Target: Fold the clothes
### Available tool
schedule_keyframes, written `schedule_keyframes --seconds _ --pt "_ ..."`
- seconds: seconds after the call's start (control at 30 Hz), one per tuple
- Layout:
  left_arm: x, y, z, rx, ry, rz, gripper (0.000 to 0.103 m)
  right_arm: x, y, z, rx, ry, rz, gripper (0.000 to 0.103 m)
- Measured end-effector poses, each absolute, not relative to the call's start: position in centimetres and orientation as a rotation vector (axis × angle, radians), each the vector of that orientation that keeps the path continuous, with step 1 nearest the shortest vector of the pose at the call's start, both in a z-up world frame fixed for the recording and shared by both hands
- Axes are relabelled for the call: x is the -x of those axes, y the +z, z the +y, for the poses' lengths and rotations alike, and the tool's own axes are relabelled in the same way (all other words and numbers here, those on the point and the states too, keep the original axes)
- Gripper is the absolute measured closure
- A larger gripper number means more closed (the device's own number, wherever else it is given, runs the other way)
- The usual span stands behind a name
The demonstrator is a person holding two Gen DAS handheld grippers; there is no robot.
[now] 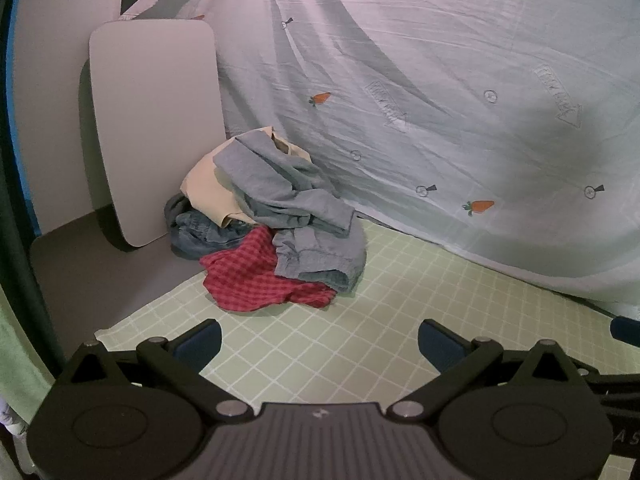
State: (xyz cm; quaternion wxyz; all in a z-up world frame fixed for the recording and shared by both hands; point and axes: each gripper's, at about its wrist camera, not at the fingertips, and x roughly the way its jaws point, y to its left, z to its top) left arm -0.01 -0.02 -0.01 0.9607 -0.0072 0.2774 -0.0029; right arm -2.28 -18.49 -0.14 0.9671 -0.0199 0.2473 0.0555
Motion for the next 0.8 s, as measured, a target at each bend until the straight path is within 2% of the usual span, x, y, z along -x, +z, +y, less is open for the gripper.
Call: schedule_keyframes --seconds 0.8 --pt "0.4 -0.4 -1.2 0.006 0.005 0.563 0.000 2.1 0.8 -19.9 0.034 0.122 0.508 0.000"
